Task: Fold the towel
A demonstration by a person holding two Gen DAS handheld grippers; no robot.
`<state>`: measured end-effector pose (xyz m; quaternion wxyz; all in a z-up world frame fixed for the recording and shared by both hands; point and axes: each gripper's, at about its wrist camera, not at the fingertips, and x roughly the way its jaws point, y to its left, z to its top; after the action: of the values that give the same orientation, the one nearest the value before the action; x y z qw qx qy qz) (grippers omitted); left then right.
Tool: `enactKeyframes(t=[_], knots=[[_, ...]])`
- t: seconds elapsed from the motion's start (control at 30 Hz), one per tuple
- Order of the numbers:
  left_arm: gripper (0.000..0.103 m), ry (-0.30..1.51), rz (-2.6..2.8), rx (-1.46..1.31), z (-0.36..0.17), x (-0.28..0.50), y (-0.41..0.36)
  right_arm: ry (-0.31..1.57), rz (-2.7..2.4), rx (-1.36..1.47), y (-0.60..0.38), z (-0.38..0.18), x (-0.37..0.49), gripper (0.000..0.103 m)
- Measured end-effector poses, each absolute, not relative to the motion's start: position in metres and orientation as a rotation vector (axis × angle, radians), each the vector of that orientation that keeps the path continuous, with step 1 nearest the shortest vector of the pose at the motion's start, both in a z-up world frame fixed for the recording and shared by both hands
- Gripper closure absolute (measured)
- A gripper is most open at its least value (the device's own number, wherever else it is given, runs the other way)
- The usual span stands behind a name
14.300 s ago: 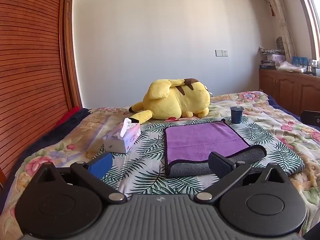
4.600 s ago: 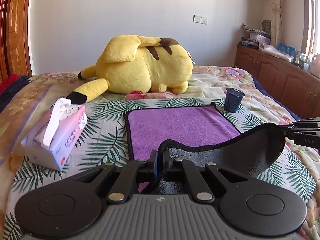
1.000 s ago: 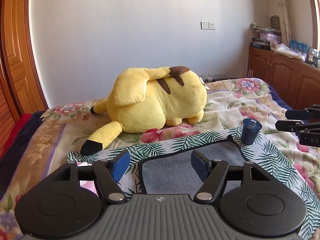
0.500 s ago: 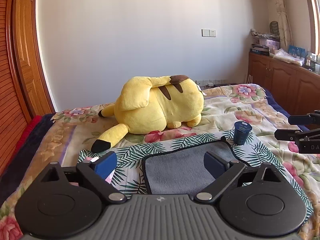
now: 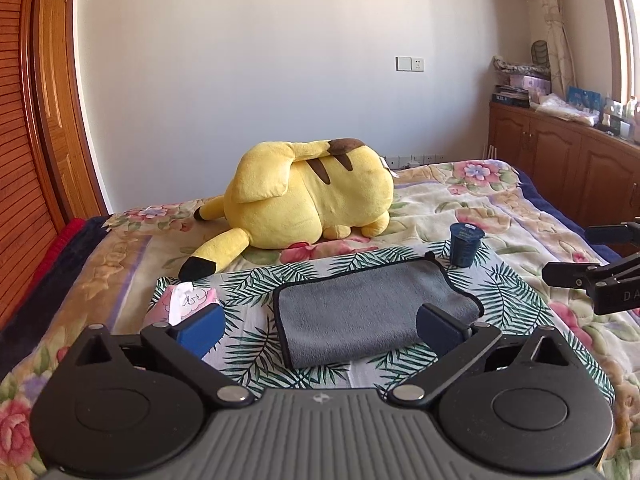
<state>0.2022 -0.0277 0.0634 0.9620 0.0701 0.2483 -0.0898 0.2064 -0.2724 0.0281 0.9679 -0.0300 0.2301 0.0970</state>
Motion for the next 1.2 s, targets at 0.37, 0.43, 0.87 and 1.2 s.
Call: enactKeyframes(t=[0.37,0.43,0.87,1.2], knots=[[0.017,0.48,-0.224,0.153,0.067,0.158,-0.039,0.423,0.161,-0.032,-0.278,0.035,0.174,0.0],[0.017,0.476,-0.229,0.152,0.07,0.15,-0.041,0.42,0.157,-0.021,-0.279,0.038,0.169,0.0],[0.017,0.452,-0.222,0.126,0.093,0.101,-0.043,0.38,0.162,-0.016,-0.276,0.058,0.122,0.0],[0.017,0.458,-0.204,0.101,0.098,0.073,-0.034,0.369,0.182,-0.051,-0.264,0.063,0.09,0.0]])
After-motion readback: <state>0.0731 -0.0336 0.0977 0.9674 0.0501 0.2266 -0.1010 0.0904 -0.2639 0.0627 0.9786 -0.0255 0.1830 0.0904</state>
